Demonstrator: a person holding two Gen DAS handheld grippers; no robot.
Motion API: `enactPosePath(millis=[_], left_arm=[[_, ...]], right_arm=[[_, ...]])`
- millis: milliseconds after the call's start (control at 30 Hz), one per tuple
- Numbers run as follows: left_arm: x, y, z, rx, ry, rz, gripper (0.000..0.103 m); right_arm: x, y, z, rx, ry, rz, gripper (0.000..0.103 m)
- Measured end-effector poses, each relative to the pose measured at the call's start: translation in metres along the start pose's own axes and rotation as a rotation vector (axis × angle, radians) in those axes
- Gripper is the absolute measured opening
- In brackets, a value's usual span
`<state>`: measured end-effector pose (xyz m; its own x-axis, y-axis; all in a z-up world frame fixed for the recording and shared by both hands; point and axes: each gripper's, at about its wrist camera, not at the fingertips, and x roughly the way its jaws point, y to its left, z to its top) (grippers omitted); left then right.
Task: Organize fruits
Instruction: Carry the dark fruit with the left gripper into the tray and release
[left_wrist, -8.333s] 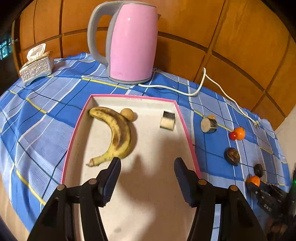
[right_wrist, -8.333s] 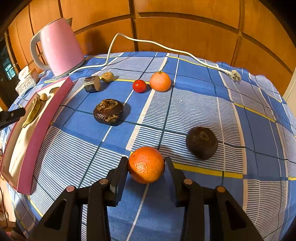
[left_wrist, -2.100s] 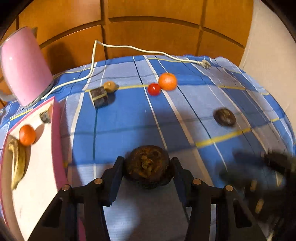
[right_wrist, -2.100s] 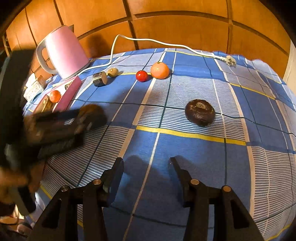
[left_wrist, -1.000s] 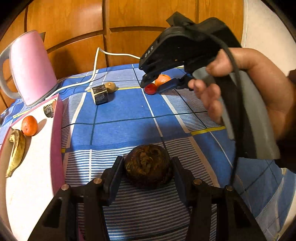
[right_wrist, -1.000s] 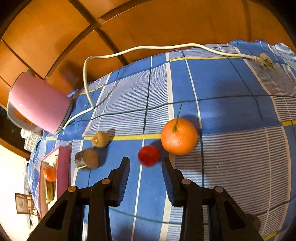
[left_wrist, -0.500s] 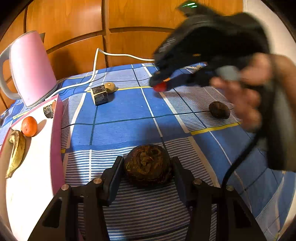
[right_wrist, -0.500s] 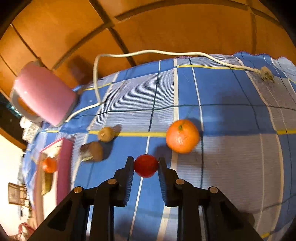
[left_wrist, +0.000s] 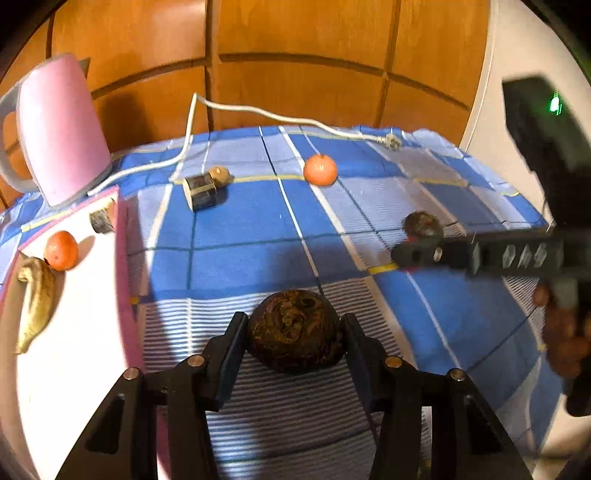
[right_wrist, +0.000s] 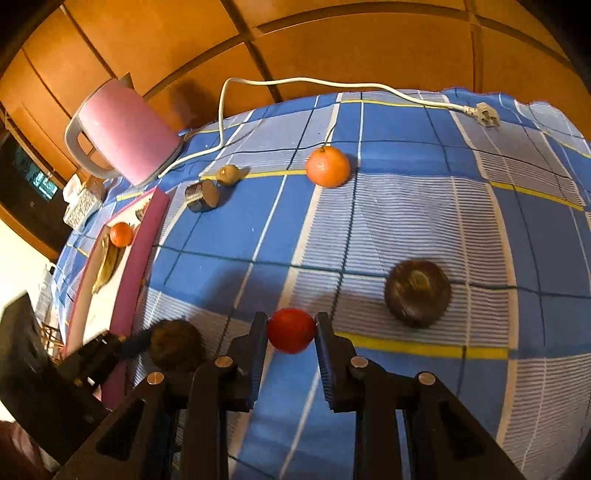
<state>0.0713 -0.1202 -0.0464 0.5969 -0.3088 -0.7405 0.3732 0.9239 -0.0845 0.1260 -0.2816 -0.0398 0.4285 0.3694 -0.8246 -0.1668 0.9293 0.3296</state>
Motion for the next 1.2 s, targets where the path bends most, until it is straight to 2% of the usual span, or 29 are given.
enactPosePath(millis=[200,267,400,567,800,1133,1200], left_arm=[[-0.033,0.015,0.0,-0.04,-0.035,-0.008,0.051],[-0.047,0.027,0.001,-0.073,-0.055,0.0,0.051],[-0.071,0.06,0.001,-0.173,-0.087,0.025,0.052],[-0.091,0.116,-0.006,-0.305,-0.107,0.099,0.052],[-0.09,0.19,-0.017,-0.461,-0.083,0.202,0.052],[-0.063,0.242,-0.002,-0.468,-0.049,0.307,0.052],[-0.058,0.247,0.002,-0.465,-0.049,0.305,0.054]], right_arm=[[0.006,0.021,-0.016,-0.131,0.023,-0.078,0.026],[0.011,0.03,-0.024,-0.161,0.035,-0.076,0.026],[0.016,0.045,-0.032,-0.21,0.022,-0.11,0.026],[0.015,0.047,-0.035,-0.205,0.015,-0.108,0.026],[0.016,0.048,-0.035,-0.192,0.009,-0.109,0.026],[0.016,0.046,-0.034,-0.182,0.01,-0.105,0.026],[0.016,0.047,-0.034,-0.181,0.011,-0.107,0.026]])
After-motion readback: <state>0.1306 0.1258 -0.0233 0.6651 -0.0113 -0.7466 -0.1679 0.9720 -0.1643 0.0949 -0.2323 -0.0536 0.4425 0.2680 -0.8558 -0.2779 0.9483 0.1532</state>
